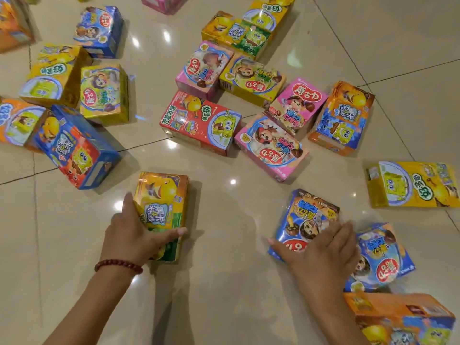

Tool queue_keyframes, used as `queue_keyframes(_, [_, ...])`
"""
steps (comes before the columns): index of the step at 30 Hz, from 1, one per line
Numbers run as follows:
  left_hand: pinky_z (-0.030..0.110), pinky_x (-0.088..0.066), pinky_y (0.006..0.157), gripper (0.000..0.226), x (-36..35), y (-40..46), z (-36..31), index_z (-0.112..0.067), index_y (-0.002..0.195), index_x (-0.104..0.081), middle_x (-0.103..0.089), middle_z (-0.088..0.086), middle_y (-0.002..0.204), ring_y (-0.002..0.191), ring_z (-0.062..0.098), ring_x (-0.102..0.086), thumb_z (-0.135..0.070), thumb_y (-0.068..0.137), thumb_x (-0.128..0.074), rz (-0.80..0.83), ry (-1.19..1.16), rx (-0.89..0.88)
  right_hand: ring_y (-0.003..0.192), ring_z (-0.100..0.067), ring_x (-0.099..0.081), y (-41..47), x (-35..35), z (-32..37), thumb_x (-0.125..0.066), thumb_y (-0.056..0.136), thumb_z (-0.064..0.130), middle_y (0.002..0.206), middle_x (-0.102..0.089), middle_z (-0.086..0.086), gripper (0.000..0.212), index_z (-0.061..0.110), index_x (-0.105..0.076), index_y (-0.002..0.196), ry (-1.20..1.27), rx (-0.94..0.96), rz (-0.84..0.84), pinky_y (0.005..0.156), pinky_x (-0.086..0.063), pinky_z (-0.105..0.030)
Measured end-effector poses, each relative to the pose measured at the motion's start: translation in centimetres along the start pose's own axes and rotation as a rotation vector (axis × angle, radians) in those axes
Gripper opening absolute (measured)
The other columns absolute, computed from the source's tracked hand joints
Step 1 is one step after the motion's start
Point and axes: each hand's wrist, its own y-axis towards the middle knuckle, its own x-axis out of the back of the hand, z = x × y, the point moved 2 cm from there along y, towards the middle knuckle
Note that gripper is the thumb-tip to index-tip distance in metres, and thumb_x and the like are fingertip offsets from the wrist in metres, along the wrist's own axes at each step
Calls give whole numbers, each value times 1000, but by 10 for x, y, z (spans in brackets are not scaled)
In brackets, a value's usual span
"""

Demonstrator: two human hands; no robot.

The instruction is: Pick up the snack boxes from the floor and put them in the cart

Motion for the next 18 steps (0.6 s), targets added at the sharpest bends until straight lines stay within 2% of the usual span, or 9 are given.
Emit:
queue_keyframes(2, [39,-54,74,114,-3,-10,-3,-17,121,-42,-61,6,108,89,22,-59,-69,25,-76,-15,-76,23,142,-39,-13,-2,8,-5,-51,57,89,154,-14,-27,135,-8,-16,145,67,-24,76,115,-10,-52])
queue_keyframes(3, [37,-54,72,108,-3,-15,-6,-18,118,-44,-61,6,106,88,20,-58,-66,26,-77,-30,-110,16,141,-38,-14,-2,10,-4,-55,53,87,153,-16,-26,136,-7,-19,144,90,-35,83,114,-10,-53])
queue_keyframes(5, [35,-53,72,107,-4,-22,-10,-21,122,-43,-61,4,107,89,20,-59,-61,31,-81,-42,-137,-26,133,-43,-32,0,11,-1,-51,41,89,143,-36,-29,135,-8,-36,133,96,-27,14,108,-21,-58])
queue_keyframes(7, [34,-53,74,110,-7,-25,-14,-28,133,-37,-60,-2,110,93,18,-60,-53,39,-87,-3,-146,-87,112,-47,-51,2,6,6,-67,36,80,119,-54,-31,123,-9,-48,117,151,10,19,95,-38,-56])
queue_keyframes(9, [32,-53,76,112,-10,-29,-17,-34,141,-28,-58,-8,112,94,17,-60,-46,47,-88,37,-168,-128,94,-46,-58,2,6,16,-85,31,64,100,-59,-29,115,-9,-50,113,201,83,34,79,-49,-49])
queue_keyframes(11, [27,-50,73,113,-13,-35,-20,-38,145,-21,-55,-12,109,91,13,-58,-41,53,-87,58,-182,-161,99,-42,-57,3,13,23,-90,37,55,107,-57,-24,115,-4,-46,126,222,126,76,78,-49,-43])
queue_keyframes(14, [23,-46,74,112,-17,-46,-25,-39,146,-18,-53,-17,109,90,8,-56,-36,57,-86,43,-223,-227,115,-28,-50,8,24,25,-83,60,54,126,-46,-10,112,19,-23,148,293,168,165,81,-45,-37])
queue_keyframes(16, [25,-48,79,113,-20,-51,-27,-45,143,-15,-52,-21,109,93,7,-57,-35,56,-87,35,-264,-261,112,-23,-52,11,26,23,-77,71,51,124,-47,-5,105,31,-12,152,337,224,228,80,-46,-35])
queue_keyframes(18, [27,-49,82,111,-22,-54,-30,-51,135,-14,-50,-30,105,94,6,-58,-33,54,-88,35,-326,-270,106,-19,-55,12,27,21,-77,74,46,119,-53,-3,100,38,-13,150,445,263,250,82,-49,-36])
